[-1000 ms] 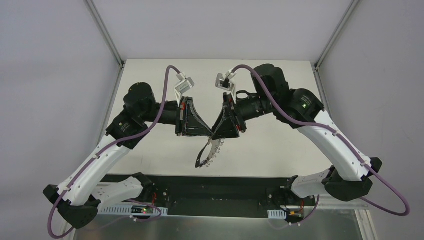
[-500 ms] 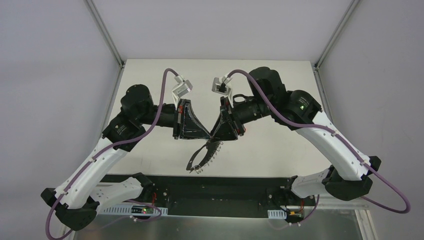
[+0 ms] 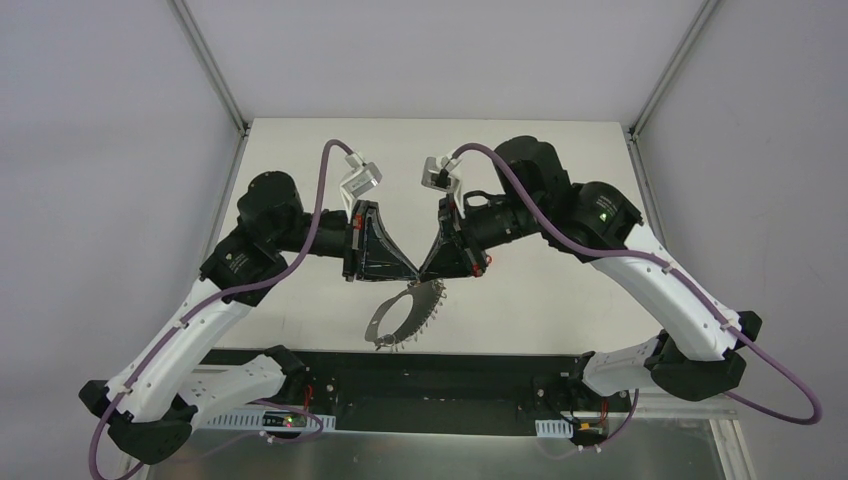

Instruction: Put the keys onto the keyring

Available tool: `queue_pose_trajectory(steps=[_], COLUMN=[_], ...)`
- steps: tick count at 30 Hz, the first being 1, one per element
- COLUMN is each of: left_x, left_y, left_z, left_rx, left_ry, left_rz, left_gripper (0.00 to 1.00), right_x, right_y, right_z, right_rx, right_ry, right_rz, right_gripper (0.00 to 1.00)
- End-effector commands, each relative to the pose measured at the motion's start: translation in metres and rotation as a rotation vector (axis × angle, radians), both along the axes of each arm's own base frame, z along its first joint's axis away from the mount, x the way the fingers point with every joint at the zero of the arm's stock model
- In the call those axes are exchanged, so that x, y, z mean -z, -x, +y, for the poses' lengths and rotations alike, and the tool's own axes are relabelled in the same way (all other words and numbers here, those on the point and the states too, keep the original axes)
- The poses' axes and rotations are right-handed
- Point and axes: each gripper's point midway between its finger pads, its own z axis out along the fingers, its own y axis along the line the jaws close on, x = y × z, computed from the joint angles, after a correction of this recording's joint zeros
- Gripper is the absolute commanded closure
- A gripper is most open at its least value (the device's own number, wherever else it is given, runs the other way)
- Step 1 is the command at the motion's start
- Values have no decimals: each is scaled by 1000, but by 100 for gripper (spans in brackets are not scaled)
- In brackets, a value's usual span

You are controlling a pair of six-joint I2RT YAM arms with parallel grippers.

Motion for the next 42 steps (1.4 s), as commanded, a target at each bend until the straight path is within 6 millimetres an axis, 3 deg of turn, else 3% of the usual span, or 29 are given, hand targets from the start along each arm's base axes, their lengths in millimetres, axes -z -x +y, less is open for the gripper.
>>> queue_pose_trajectory(steps=[1, 12, 18, 21, 24, 34, 42], left_x=[-33, -37, -41, -45, -49, -55, -61], left_y=[-9, -29, -32, -30, -29, -22, -16], left_z=[4, 7, 14, 17, 18, 14, 11], left_rx=[-90, -221, -284, -290, -299, -241, -196], left_ry=[76, 82, 110, 136, 164, 230, 286], left_rz=[-134, -158, -196, -216, -235, -235, -218], left_gripper=[100, 100, 77, 62, 54, 52, 54], right_x=[3, -13, -17, -27, -36, -57, -79], right_y=[15, 12, 0, -3, -7, -21, -30], right_z=[-3, 2, 1, -2, -5, -19, -17], right_rx=[-56, 24, 138, 180, 230, 375, 430], right_ry=[8, -103, -165, -228, -293, -545, -665], right_rz=[4, -36, -58, -79, -82, -202, -243], right_gripper=[100, 100, 100, 100, 100, 100, 100])
